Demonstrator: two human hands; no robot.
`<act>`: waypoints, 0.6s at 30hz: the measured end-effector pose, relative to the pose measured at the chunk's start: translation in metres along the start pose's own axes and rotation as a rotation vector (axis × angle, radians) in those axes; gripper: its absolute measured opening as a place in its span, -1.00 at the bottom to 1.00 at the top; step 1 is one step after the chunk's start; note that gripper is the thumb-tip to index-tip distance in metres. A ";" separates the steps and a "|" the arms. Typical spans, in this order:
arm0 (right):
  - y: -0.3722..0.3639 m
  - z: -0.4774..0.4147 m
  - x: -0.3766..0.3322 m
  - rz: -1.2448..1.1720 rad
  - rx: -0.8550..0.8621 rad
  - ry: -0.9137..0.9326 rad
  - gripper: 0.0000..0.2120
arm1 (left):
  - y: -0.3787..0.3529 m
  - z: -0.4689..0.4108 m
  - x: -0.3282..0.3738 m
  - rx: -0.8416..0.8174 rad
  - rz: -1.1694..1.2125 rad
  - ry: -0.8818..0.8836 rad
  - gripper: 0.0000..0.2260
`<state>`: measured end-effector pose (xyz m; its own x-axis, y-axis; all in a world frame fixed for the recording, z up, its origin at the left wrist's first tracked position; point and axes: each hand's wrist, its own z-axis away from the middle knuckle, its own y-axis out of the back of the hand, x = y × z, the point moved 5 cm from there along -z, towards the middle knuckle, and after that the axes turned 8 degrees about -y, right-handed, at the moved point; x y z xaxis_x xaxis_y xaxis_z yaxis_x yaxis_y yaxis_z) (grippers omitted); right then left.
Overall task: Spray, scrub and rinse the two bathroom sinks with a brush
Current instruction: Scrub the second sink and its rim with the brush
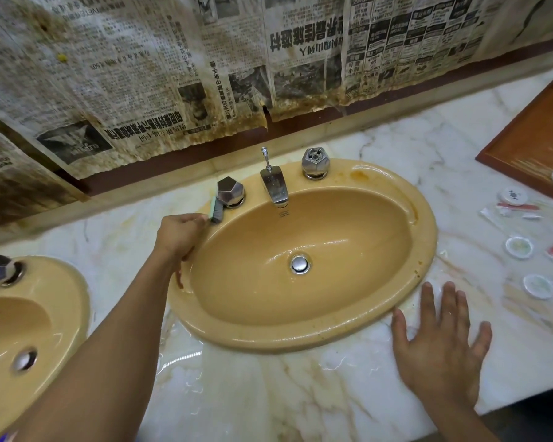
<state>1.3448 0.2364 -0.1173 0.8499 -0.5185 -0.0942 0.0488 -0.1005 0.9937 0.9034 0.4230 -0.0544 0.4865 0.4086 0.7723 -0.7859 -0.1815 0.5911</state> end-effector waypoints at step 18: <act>0.003 0.001 0.002 -0.011 -0.015 0.010 -0.27 | -0.024 0.024 0.069 -0.054 -0.749 -0.490 -0.77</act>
<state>1.3463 0.2343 -0.1150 0.8547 -0.5084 -0.1049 0.0662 -0.0937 0.9934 0.9646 0.4338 -0.0097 0.9775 -0.0275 0.2089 -0.2082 0.0268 0.9777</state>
